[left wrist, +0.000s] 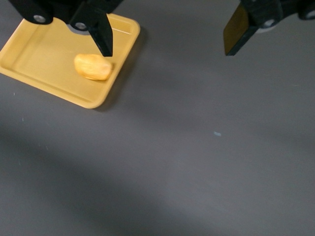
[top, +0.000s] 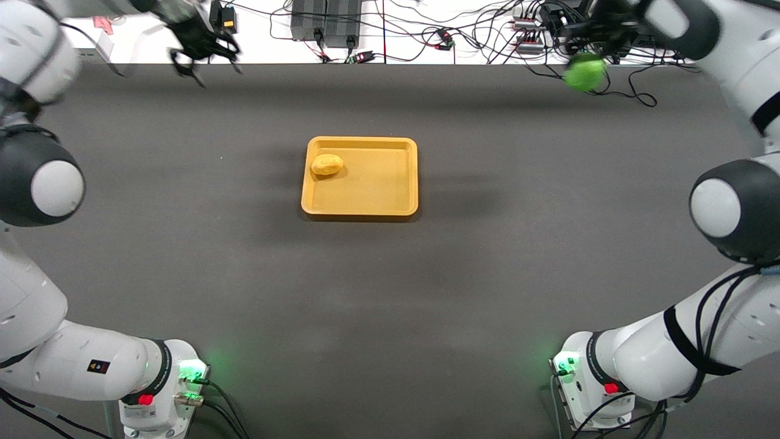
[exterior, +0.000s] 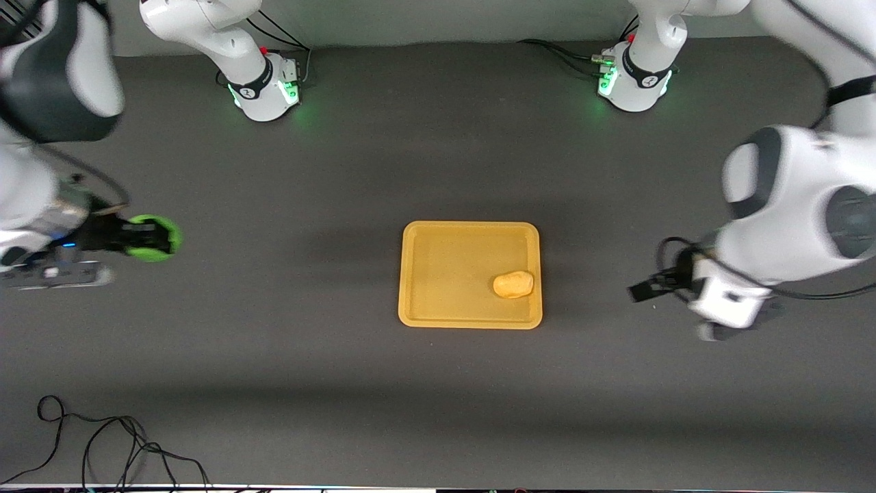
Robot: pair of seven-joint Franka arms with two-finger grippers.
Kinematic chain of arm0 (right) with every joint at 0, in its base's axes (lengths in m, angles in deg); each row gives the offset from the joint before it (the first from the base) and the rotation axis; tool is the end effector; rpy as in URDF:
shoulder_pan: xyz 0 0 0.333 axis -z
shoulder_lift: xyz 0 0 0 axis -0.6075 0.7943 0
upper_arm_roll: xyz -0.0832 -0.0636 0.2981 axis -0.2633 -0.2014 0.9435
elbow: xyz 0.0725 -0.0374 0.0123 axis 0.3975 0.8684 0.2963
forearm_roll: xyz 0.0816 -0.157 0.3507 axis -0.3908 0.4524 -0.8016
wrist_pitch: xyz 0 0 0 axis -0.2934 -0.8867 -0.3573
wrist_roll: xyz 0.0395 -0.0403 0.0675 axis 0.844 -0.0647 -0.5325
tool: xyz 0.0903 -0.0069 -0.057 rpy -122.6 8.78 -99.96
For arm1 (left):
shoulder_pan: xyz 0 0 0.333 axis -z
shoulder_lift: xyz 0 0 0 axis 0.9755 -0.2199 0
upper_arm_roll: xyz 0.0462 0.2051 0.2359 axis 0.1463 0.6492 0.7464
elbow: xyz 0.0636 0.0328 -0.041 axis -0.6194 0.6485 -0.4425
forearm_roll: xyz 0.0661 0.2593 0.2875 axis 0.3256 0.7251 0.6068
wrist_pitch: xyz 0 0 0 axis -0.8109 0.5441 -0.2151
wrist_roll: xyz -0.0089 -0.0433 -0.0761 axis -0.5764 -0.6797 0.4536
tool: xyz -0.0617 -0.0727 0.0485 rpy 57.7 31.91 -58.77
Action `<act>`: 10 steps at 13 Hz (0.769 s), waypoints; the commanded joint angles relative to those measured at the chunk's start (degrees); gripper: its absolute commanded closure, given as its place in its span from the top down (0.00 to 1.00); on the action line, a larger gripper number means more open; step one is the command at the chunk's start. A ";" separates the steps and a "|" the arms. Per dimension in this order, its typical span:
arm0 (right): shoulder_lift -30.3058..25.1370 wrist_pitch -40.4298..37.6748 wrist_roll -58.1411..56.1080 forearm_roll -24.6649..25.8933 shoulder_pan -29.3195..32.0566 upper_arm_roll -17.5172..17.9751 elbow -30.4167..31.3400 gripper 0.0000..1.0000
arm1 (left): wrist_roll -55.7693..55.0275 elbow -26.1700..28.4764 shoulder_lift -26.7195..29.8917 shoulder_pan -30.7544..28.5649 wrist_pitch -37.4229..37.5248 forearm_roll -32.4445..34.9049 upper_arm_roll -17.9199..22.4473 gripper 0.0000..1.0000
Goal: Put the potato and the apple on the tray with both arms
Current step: 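Release the potato on the tray and withdraw the left gripper, then carry the green apple with the right gripper over the tray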
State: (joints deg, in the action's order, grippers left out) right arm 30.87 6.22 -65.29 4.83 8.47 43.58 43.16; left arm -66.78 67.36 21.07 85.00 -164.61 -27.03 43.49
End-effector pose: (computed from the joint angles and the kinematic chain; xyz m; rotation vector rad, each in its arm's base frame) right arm 0.6006 0.1201 0.5575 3.1004 -0.0238 -0.0867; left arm 0.6579 -0.0854 0.4913 2.9594 0.5941 -0.1426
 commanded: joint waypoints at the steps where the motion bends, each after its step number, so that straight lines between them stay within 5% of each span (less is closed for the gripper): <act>1: 0.61 1.87 15.05 -0.99 -10.04 -0.60 -1.09 0.29 | 8.01 -2.46 1.90 -7.68 4.64 1.25 -0.67 1.00; 5: 15.25 3.29 35.88 -5.63 -20.87 -0.43 -16.17 0.29 | 17.62 2.88 9.81 -11.57 5.87 8.18 -0.23 0.99; 7: 23.43 3.55 44.85 -7.93 -22.03 1.85 -25.15 0.29 | 19.64 10.16 15.95 -10.87 5.44 14.85 -0.84 0.99; 10: 32.06 13.01 51.05 -7.24 -22.47 6.34 -27.91 0.29 | 26.83 17.48 22.47 -10.69 7.35 13.48 -0.76 0.99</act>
State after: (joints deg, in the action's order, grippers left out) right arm 55.50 16.18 -17.31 -1.83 -14.56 49.07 21.34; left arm -44.83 77.05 37.15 73.74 -157.63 -13.69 42.36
